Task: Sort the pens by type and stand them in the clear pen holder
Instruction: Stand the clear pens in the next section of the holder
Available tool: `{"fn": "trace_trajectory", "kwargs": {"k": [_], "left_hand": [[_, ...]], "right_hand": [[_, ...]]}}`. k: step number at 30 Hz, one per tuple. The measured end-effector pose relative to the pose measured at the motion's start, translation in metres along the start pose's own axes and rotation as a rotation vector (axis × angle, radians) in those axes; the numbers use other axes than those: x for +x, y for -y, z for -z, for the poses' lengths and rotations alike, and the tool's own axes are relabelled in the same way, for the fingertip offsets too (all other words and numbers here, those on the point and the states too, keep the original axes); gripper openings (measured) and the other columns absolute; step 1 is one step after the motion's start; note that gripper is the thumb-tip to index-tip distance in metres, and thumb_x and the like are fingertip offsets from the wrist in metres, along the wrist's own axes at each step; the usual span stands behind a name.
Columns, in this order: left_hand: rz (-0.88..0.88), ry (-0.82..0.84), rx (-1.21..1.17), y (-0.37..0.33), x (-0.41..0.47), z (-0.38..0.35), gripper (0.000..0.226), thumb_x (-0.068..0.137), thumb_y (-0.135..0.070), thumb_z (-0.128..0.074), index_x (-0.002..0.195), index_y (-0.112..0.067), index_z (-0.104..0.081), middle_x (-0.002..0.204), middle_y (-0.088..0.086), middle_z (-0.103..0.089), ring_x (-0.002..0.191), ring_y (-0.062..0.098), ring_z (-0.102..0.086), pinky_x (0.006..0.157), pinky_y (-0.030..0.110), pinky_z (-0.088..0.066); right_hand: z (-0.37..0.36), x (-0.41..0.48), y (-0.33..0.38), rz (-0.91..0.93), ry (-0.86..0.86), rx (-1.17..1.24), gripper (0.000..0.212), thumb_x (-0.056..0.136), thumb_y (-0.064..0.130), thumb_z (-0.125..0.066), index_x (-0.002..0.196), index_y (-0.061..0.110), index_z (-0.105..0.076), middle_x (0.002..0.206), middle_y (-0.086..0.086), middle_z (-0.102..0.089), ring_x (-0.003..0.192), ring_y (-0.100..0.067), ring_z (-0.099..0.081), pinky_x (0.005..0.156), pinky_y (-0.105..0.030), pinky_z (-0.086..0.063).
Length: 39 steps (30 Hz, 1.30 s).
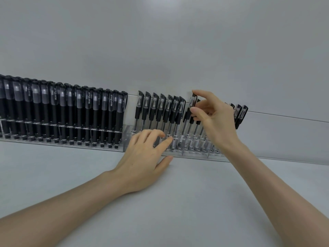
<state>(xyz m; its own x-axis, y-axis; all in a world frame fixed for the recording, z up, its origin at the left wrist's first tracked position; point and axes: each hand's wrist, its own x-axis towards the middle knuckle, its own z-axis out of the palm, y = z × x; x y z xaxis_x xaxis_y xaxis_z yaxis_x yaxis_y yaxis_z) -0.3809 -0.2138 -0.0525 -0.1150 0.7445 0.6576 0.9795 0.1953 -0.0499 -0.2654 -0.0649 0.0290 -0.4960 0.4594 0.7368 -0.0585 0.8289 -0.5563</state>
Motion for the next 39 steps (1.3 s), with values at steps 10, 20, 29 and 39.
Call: {"fn": "trace_trajectory", "kwargs": {"k": [10, 20, 29, 39], "left_hand": [[0.006, -0.001, -0.01, 0.0, 0.001, 0.0, 0.05, 0.09, -0.045, -0.035, 0.124, -0.017, -0.059, 0.115, 0.002, -0.056, 0.107, 0.019, -0.041, 0.091, 0.032, -0.026], [0.012, -0.021, -0.016, -0.001, 0.0, 0.0, 0.05, 0.09, -0.046, -0.034, 0.124, -0.018, -0.06, 0.115, 0.001, -0.056, 0.109, 0.017, -0.042, 0.09, 0.038, -0.045], [0.005, -0.017, -0.021, 0.001, 0.0, -0.001, 0.05, 0.09, -0.045, -0.035, 0.124, -0.018, -0.059, 0.114, 0.001, -0.056, 0.108, 0.017, -0.042, 0.089, 0.038, -0.044], [-0.008, -0.046, -0.023, 0.002, 0.0, -0.001, 0.049, 0.09, -0.044, -0.035, 0.123, -0.018, -0.06, 0.113, 0.0, -0.056, 0.107, 0.016, -0.041, 0.089, 0.037, -0.044]], "right_hand": [[0.002, 0.0, -0.005, -0.005, 0.092, -0.151, 0.036, 0.087, 0.008, -0.067, 0.12, 0.022, -0.063, 0.075, 0.001, -0.067, 0.072, -0.017, -0.067, 0.08, -0.04, -0.056], [-0.01, -0.004, -0.005, 0.385, 0.046, -0.671, 0.051, 0.092, 0.043, -0.043, 0.132, 0.013, -0.053, 0.141, -0.012, -0.044, 0.124, -0.024, -0.028, 0.098, -0.046, -0.035], [-0.005, -0.009, -0.011, 0.301, 0.081, -0.622, 0.053, 0.091, 0.045, -0.039, 0.138, 0.02, -0.047, 0.146, -0.008, -0.037, 0.128, -0.019, -0.023, 0.101, -0.044, -0.027], [-0.005, -0.01, -0.013, 0.311, 0.024, -0.601, 0.05, 0.092, 0.039, -0.043, 0.135, 0.014, -0.049, 0.138, -0.007, -0.047, 0.122, -0.019, -0.028, 0.099, -0.044, -0.03]]}}
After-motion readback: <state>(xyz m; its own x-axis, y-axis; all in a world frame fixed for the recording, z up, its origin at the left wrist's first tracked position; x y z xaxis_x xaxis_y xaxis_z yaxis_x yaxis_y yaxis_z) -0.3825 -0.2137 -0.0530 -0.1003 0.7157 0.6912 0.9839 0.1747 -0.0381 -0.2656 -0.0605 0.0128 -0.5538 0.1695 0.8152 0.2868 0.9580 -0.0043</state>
